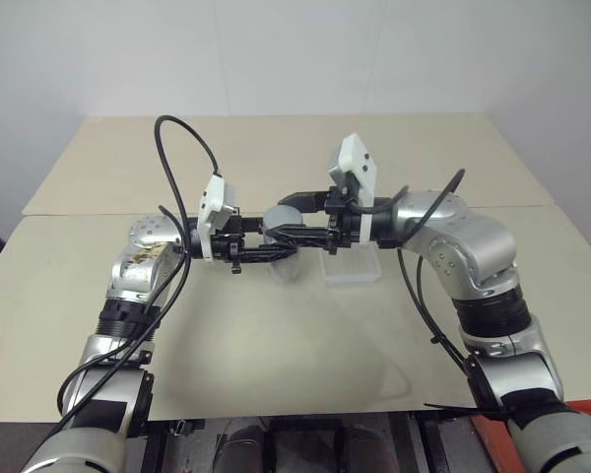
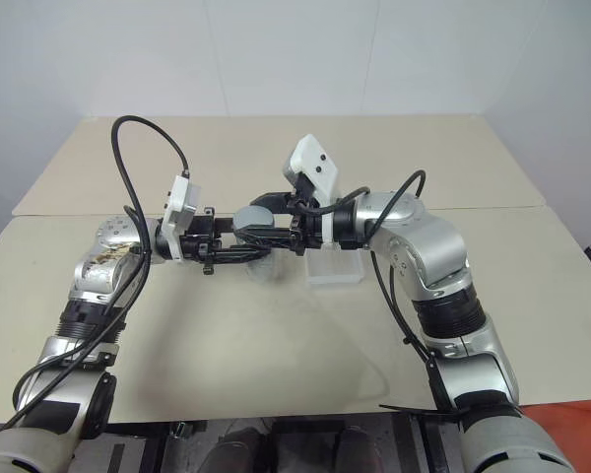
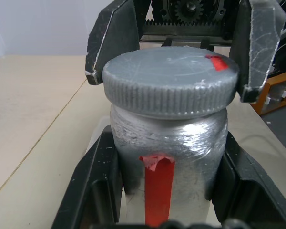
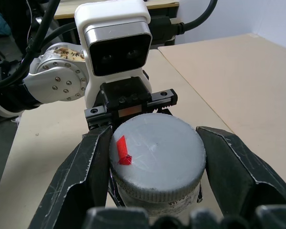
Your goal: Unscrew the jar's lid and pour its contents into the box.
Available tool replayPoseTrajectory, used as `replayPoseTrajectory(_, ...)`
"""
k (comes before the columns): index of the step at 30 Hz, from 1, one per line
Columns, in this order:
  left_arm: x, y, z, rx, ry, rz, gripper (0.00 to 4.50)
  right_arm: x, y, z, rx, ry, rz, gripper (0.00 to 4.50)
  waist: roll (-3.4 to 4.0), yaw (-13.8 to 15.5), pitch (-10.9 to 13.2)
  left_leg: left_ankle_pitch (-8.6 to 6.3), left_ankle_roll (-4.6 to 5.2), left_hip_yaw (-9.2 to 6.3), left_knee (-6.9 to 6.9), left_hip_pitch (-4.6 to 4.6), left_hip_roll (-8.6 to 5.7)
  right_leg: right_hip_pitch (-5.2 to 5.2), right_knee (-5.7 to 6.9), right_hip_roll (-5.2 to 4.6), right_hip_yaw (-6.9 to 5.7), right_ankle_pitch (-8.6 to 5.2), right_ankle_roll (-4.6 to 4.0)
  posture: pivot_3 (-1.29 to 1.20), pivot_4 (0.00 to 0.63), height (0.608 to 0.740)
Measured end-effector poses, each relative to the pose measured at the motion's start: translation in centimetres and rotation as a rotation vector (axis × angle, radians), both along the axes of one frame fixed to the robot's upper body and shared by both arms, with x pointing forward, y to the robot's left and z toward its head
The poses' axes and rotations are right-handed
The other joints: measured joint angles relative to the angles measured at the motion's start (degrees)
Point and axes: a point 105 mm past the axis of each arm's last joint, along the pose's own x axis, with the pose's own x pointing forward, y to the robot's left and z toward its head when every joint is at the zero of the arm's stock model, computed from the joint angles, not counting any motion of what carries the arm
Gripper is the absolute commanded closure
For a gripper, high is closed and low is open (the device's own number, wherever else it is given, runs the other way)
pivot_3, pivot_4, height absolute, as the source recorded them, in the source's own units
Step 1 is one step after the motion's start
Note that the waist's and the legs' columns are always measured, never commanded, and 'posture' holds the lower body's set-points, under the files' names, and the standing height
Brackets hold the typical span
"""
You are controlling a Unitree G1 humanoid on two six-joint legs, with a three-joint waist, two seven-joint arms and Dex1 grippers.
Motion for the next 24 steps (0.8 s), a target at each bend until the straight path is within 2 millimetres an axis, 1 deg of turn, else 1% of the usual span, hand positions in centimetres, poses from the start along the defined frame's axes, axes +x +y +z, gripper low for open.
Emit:
replayPoseTrajectory(2, -0.1, 0.0, -0.7, 0.040, -0.005, -0.002, 2.49, 0.3, -0.1, 0.7, 0.003, -0.009, -0.003, 1.74, 0.01, -0.03, 0.00, 0.00, 0.00, 0.03, 0.00, 0.01, -0.01, 0.00, 0.00, 0.00, 0.01, 0.00, 0.00, 0.00, 0.150, 0.740)
replayPoseTrajectory(4, -0.3, 0.0, -1.7, 0.061, 0.018, -0.004, 2.49, 0.6, -0.8, 2.4, 0.024, -0.050, -0.025, 1.74, 0.01, -0.02, 0.00, 0.00, 0.00, 0.01, 0.00, 0.01, 0.01, 0.00, 0.00, 0.00, 0.00, 0.00, 0.00, 0.00, 0.150, 0.740)
replayPoseTrajectory(6, -0.4, -0.1, -2.2, 0.078, 0.029, -0.007, 2.49, 0.8, -1.6, 3.8, 0.052, -0.079, -0.045, 1.74, 0.00, -0.02, 0.00, 0.00, 0.00, 0.00, -0.01, 0.00, 0.02, 0.00, 0.00, 0.00, -0.01, 0.00, 0.00, 0.00, 0.150, 0.740)
replayPoseTrajectory(9, -0.4, 0.0, -2.3, 0.076, 0.030, 0.001, 2.49, 1.2, -2.9, 4.4, 0.075, -0.090, -0.091, 1.74, 0.00, 0.15, 0.00, 0.00, 0.00, 0.00, 0.00, -0.02, 0.01, 0.00, -0.01, 0.00, -0.01, 0.00, 0.00, 0.00, 0.150, 0.740)
replayPoseTrajectory(11, -0.3, 0.1, -2.4, 0.071, 0.033, 0.013, 2.49, 1.7, -4.5, 4.5, 0.086, -0.094, -0.155, 1.74, 0.00, 0.29, 0.00, 0.00, 0.00, -0.03, 0.00, -0.03, 0.02, 0.01, -0.01, 0.00, -0.02, 0.00, 0.00, 0.00, 0.150, 0.740)
replayPoseTrajectory(12, -0.2, 0.2, -2.3, 0.064, 0.032, 0.025, 2.49, 2.0, -5.6, 4.3, 0.090, -0.089, -0.196, 1.74, 0.00, 0.43, 0.00, 0.00, 0.00, -0.05, 0.00, -0.04, 0.02, 0.01, -0.02, 0.00, -0.03, 0.00, 0.00, 0.00, 0.150, 0.740)
replayPoseTrajectory(13, 0.0, 0.3, -2.1, 0.046, 0.027, 0.041, 2.49, 2.3, -7.2, 3.5, 0.087, -0.077, -0.256, 1.74, 0.00, 0.62, 0.00, 0.00, 0.00, -0.06, -0.01, -0.03, 0.02, 0.03, -0.04, 0.00, -0.04, 0.00, 0.00, 0.00, 0.150, 0.740)
replayPoseTrajectory(15, 0.2, 0.5, -1.5, 0.011, 0.018, 0.062, 2.49, 3.0, -9.7, 1.4, 0.059, -0.051, -0.365, 1.74, 0.00, 0.78, 0.00, 0.00, 0.01, -0.05, -0.01, -0.04, 0.02, 0.03, -0.06, -0.01, -0.03, 0.00, 0.00, 0.00, 0.150, 0.740)
replayPoseTrajectory(17, 0.4, 0.7, -1.0, -0.022, 0.011, 0.081, 2.49, 3.3, -12.6, -1.5, 0.010, -0.036, -0.482, 1.74, 0.00, 0.97, 0.00, 0.00, 0.01, -0.03, -0.02, -0.05, 0.00, 0.02, -0.08, -0.01, -0.03, 0.00, 0.00, 0.00, 0.150, 0.740)
replayPoseTrajectory(19, 0.6, 0.9, -0.6, -0.040, 0.005, 0.101, 2.49, 3.3, -15.1, -3.9, -0.025, -0.021, -0.578, 1.74, 0.00, 0.96, 0.00, 0.00, 0.01, 0.01, -0.03, -0.04, -0.01, 0.01, -0.08, -0.01, 0.00, 0.00, 0.00, 0.00, 0.150, 0.740)
replayPoseTrajectory(22, 0.9, 0.8, 0.0, -0.066, -0.001, 0.119, 2.49, 3.5, -18.0, -6.0, -0.065, -0.014, -0.719, 1.74, 0.00, 0.59, 0.00, 0.00, 0.00, 0.07, -0.01, 0.03, 0.01, 0.03, -0.04, -0.01, 0.05, 0.00, 0.00, 0.00, 0.150, 0.740)
replayPoseTrajectory(24, 1.1, 0.7, 0.3, -0.080, -0.004, 0.127, 2.49, 4.1, -19.3, -7.0, -0.080, 0.000, -0.821, 1.74, 0.00, 0.23, 0.00, 0.01, -0.01, 0.08, -0.01, 0.09, 0.02, 0.07, -0.02, -0.01, 0.07, 0.00, 0.00, 0.00, 0.150, 0.740)
